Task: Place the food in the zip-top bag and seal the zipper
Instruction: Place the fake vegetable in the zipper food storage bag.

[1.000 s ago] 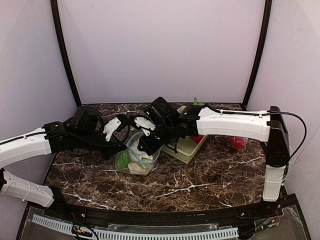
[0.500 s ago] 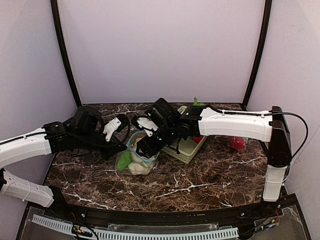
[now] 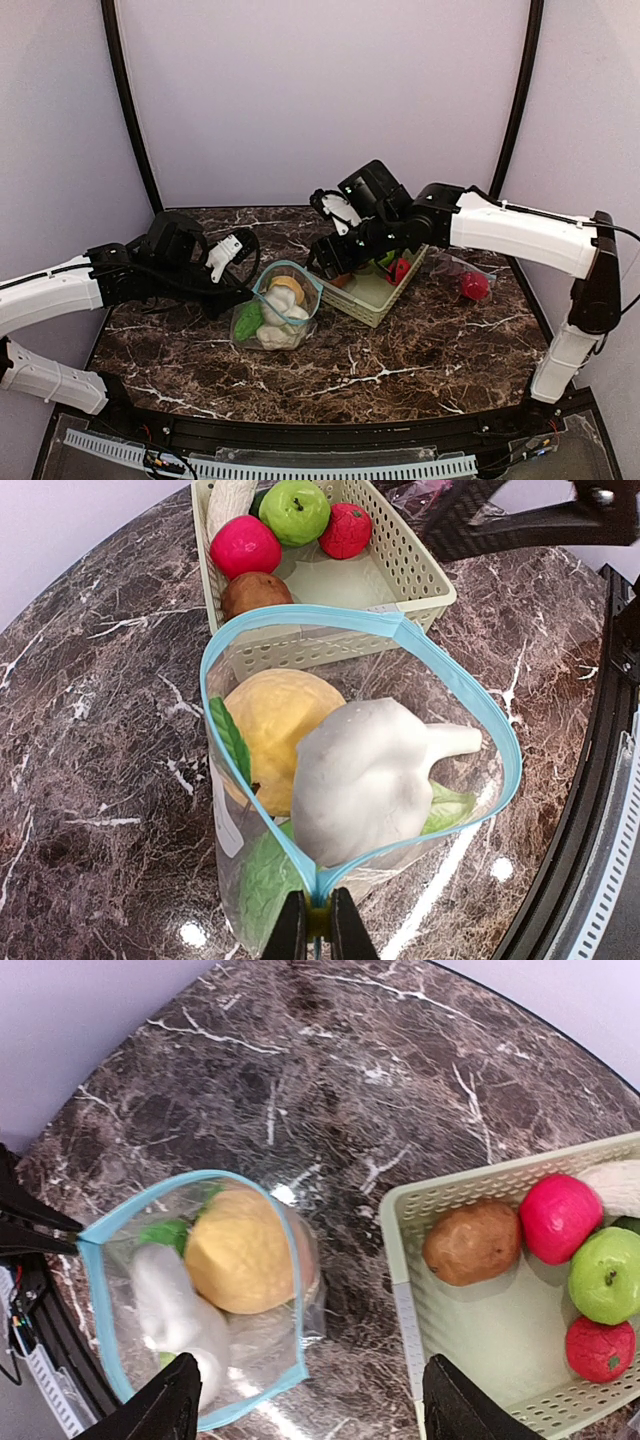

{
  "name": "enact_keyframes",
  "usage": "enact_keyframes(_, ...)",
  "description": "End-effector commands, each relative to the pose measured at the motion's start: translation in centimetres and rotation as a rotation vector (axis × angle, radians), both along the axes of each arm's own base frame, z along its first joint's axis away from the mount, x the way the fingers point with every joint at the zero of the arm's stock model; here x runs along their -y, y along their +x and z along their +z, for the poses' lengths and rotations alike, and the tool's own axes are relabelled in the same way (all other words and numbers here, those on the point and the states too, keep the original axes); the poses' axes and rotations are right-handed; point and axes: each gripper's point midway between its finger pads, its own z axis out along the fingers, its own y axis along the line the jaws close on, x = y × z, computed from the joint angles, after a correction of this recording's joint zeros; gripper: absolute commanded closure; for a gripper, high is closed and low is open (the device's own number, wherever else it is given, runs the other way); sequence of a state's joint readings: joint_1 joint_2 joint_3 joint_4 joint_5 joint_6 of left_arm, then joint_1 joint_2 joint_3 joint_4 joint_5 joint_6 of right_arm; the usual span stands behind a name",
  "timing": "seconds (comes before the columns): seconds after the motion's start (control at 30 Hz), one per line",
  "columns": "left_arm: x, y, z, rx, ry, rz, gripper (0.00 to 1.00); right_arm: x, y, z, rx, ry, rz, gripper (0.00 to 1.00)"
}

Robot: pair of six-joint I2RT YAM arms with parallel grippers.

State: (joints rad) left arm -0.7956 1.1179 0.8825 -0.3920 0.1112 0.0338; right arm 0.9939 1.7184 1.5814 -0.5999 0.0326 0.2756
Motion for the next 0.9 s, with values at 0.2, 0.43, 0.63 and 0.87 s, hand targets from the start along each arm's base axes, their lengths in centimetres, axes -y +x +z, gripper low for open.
enact_keyframes(0.2, -0.3, -0.1, 0.2, 0.007, 0.004, 0.005, 0.99, -1.2, -0.2, -5.1, -0.159, -0.039, 0.032, 0.27)
enact_keyframes(0.43, -0.3, -0.1, 0.2, 0.007, 0.003, 0.005, 0.99, -1.7, -0.2, -7.0, -0.190, -0.067, 0.045, 0.46)
enact_keyframes(0.63, -0.5, 0.0, 0.3, 0.012, 0.005, 0.014, 0.99, -1.2, -0.3, -5.9, -0.191, -0.072, 0.023, 0.93)
enact_keyframes(0.87, 1.4, -1.0, 2.0, -0.054, -0.151, -0.014, 0.99, 1.7, -2.1, -3.6, -0.238, -0.076, -0.030, 1.00)
